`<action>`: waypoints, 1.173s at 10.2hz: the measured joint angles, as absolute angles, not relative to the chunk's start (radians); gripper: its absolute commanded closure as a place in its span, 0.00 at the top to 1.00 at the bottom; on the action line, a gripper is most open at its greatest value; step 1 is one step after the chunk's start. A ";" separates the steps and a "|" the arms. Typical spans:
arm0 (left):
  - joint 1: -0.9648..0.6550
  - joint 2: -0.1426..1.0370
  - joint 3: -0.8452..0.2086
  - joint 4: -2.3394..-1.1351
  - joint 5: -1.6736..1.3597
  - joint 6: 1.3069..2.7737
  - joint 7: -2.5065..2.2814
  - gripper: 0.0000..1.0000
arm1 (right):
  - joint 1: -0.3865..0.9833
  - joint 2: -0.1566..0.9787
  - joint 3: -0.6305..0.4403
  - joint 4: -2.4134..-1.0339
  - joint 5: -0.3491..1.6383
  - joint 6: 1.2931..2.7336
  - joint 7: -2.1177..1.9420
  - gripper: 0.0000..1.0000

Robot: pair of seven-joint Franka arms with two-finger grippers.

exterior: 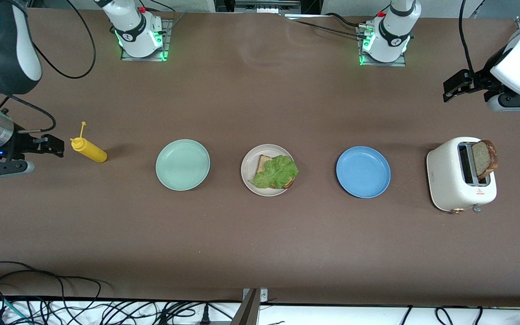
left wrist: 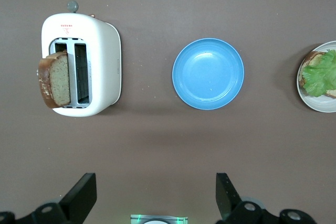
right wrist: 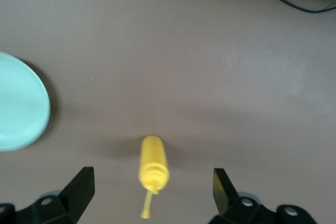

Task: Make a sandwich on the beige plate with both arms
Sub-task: 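Grasp the yellow squeeze bottle with the right gripper and lift it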

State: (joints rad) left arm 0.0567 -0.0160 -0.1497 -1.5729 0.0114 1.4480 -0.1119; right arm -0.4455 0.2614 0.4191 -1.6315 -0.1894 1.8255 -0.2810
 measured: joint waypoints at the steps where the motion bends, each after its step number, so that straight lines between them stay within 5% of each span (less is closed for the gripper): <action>1: 0.057 -0.016 -0.150 -1.573 0.011 1.448 -0.112 1.00 | -0.507 0.275 0.400 -1.639 -0.098 1.835 -0.462 1.00; 4: 0.057 -0.015 -0.149 -1.572 0.011 1.448 -0.112 1.00 | -0.652 0.349 0.389 -1.643 -0.014 1.872 -0.973 1.00; 12: 0.058 -0.014 -0.148 -1.572 0.011 1.448 -0.112 1.00 | -0.677 0.522 0.393 -1.751 0.074 1.923 -1.694 1.00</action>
